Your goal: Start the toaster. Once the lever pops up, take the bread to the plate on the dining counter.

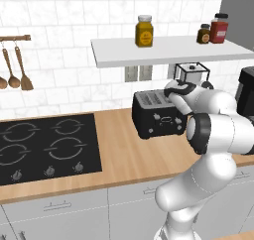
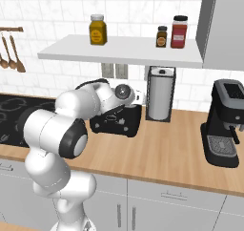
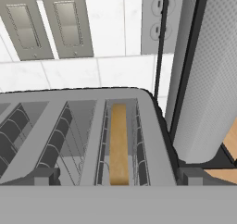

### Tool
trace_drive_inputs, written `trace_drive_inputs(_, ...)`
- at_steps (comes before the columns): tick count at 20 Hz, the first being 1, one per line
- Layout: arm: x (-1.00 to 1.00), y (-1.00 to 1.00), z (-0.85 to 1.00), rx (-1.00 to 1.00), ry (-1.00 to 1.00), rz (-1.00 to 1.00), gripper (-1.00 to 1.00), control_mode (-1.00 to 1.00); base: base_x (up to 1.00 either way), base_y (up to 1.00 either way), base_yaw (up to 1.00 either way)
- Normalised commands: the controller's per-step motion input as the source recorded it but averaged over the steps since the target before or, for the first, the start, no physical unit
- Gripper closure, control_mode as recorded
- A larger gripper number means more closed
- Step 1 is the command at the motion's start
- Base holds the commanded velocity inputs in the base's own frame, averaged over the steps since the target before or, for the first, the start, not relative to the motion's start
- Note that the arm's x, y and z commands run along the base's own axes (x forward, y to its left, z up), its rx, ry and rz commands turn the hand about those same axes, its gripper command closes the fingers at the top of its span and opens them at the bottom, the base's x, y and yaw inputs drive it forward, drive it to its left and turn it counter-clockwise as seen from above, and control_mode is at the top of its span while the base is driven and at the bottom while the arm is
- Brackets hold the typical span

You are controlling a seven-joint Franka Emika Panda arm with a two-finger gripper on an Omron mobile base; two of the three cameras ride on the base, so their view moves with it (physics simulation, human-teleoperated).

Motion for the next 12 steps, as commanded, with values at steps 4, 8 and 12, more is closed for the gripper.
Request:
trace_drive_inputs(4, 0.0, 0.0, 0.0, 0.0, 0.0, 0.0, -1.0, -1.0, 0.0, 0.0, 0.0)
trace_drive_inputs(8, 0.0, 0.0, 0.0, 0.0, 0.0, 0.0, -1.0, -1.0, 0.0, 0.0, 0.0)
trace_drive_inputs(12, 0.0, 0.0, 0.0, 0.0, 0.0, 0.0, -1.0, -1.0, 0.0, 0.0, 0.0)
